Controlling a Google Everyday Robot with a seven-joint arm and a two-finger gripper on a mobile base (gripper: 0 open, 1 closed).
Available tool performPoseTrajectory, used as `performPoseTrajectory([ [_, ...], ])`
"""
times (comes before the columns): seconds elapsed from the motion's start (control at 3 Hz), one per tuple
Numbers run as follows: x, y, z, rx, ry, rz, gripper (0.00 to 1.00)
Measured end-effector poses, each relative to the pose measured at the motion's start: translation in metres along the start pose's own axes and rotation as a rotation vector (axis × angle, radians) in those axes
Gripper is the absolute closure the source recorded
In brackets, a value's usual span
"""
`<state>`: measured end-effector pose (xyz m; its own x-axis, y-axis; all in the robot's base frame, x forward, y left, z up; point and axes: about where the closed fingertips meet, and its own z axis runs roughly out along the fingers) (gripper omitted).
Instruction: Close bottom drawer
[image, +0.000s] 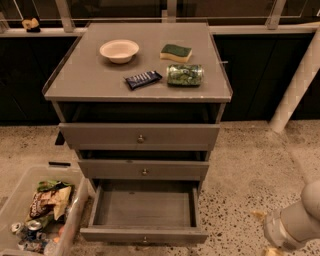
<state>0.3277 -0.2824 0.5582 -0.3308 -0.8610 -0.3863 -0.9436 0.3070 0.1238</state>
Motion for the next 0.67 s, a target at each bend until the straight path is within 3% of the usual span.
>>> performPoseTrajectory([
  [0.33, 0.0372, 0.0098, 0.0781, -0.077, -0.037, 0.043, 0.0],
  [0.67, 0.0372, 0.0098, 0.0781, -0.077, -0.037, 0.043, 0.0],
])
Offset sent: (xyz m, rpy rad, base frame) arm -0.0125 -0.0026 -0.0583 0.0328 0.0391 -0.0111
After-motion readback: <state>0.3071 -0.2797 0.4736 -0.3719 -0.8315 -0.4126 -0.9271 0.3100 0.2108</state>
